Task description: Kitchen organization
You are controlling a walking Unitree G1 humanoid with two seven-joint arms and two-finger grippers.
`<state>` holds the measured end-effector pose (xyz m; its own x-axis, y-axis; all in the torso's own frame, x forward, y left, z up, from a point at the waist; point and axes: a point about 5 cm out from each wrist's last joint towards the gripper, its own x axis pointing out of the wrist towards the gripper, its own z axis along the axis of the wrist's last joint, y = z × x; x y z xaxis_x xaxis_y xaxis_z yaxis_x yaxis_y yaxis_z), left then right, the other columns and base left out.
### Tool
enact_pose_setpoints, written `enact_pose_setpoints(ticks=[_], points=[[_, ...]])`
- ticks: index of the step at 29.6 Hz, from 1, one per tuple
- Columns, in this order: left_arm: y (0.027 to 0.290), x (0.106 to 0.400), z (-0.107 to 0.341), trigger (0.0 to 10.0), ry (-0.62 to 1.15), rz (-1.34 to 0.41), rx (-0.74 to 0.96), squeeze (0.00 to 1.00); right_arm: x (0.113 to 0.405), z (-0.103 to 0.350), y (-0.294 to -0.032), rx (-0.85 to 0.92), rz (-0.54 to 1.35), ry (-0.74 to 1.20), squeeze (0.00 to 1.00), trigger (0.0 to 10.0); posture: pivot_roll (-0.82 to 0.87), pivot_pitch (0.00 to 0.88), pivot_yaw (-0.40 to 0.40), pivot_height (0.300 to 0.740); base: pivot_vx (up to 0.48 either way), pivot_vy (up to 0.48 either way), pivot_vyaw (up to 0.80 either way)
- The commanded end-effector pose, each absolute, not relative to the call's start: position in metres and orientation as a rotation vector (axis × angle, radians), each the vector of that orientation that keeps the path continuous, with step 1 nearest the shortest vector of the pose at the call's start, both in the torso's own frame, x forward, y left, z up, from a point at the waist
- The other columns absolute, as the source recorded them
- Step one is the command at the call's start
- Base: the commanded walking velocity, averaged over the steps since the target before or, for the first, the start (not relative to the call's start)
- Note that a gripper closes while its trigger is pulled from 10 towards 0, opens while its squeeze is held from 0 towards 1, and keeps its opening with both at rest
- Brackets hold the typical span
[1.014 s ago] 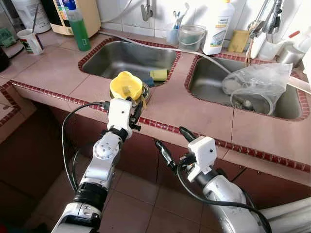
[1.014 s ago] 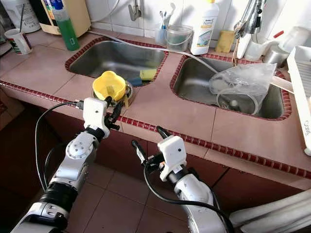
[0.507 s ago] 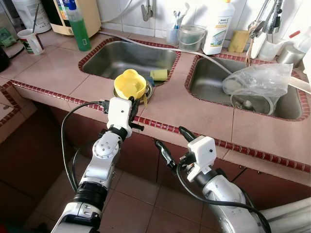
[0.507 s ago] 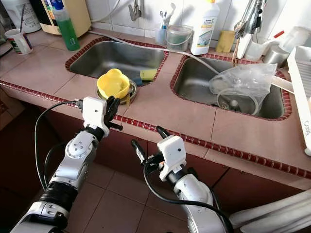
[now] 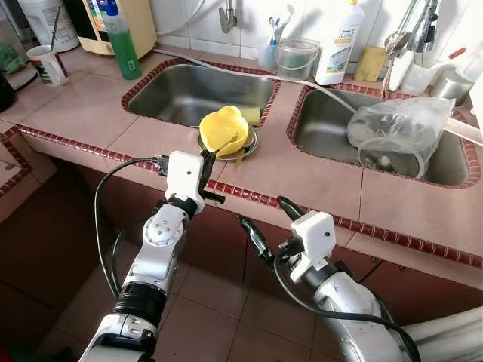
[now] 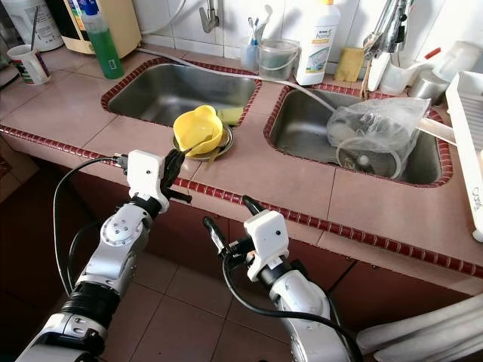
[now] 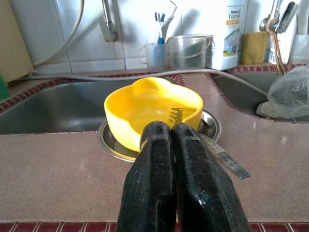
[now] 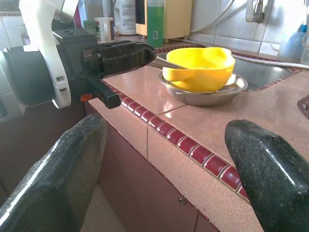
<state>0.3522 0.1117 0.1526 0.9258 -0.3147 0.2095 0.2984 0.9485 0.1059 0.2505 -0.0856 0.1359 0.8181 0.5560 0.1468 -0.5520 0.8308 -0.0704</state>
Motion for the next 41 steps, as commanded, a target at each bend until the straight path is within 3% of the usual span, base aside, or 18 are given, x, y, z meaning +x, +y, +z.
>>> enact_pose_setpoints(ticks=[1,12,29,30,31,41], points=[[0.111,0.353,0.156,0.0,-0.244,-0.326,0.07,0.0,0.25,0.139,-0.082,-0.024,0.602,-0.18,0.0,10.0,-0.09,0.11,0.039,0.74,0.0,0.0,0.0],[0.112,0.344,0.152,0.0,-0.241,-0.401,0.077,0.0,0.252,0.14,-0.084,-0.028,0.59,-0.183,0.0,10.0,-0.08,0.117,0.039,0.74,0.0,0.0,0.0],[0.126,0.348,0.172,0.0,-0.295,-0.324,0.058,0.0,0.257,0.142,-0.084,-0.026,0.582,-0.195,0.0,10.0,-0.07,0.11,0.033,0.74,0.0,0.0,0.0],[0.125,0.348,0.175,1.7,-0.301,-0.321,0.051,0.0,0.257,0.142,-0.084,-0.023,0.577,-0.197,0.0,10.0,-0.07,0.109,0.033,0.74,0.0,0.0,0.0],[0.125,0.347,0.18,10.0,-0.312,-0.323,0.024,0.0,0.259,0.143,-0.086,-0.011,0.557,-0.204,0.0,10.0,-0.07,0.107,0.034,0.74,0.0,0.0,0.0],[0.129,0.332,0.195,10.0,-0.376,-0.332,-0.039,0.0,0.27,0.163,-0.103,0.021,0.407,-0.31,0.0,10.0,-0.07,0.091,0.032,0.74,0.0,0.0,0.0]])
